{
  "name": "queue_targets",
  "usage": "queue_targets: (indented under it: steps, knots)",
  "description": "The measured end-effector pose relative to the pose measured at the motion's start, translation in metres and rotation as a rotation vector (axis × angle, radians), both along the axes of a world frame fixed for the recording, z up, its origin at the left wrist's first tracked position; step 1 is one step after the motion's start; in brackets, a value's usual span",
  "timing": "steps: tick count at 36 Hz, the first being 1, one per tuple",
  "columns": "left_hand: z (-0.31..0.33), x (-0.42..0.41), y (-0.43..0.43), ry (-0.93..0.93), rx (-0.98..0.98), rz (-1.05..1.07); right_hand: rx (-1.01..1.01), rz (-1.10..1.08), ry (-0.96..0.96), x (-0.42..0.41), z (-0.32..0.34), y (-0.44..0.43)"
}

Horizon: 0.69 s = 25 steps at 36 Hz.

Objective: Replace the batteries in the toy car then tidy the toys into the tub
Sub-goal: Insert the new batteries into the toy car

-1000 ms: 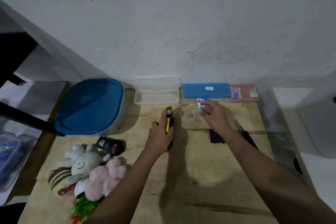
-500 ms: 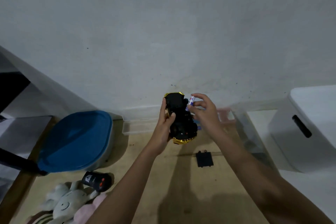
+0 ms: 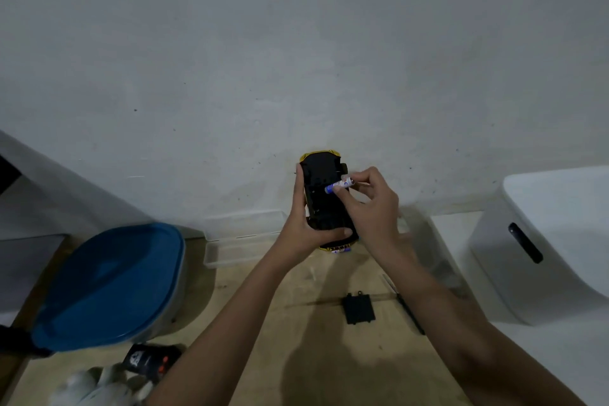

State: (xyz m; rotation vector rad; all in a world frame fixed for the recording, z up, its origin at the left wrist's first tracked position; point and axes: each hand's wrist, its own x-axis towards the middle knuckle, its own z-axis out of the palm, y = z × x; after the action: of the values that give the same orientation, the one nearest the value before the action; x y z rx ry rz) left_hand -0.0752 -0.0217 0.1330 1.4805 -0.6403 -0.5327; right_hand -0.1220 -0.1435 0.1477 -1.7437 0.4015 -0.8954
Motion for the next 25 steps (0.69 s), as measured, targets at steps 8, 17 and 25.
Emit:
queue_targets:
  steps: [8,17,25]
  knots:
    - [-0.001,0.002,0.008,-0.043,-0.011,0.003,-0.108,-0.038,-0.01,0.007,-0.012,0.003]
    - [0.002,0.005,0.021,-0.021,-0.006,-0.039,-0.21,0.098,0.006,0.008,-0.007,-0.004]
    - [0.004,0.004,0.024,-0.057,0.004,-0.011,-0.283,0.109,-0.024,0.011,-0.009,-0.003]
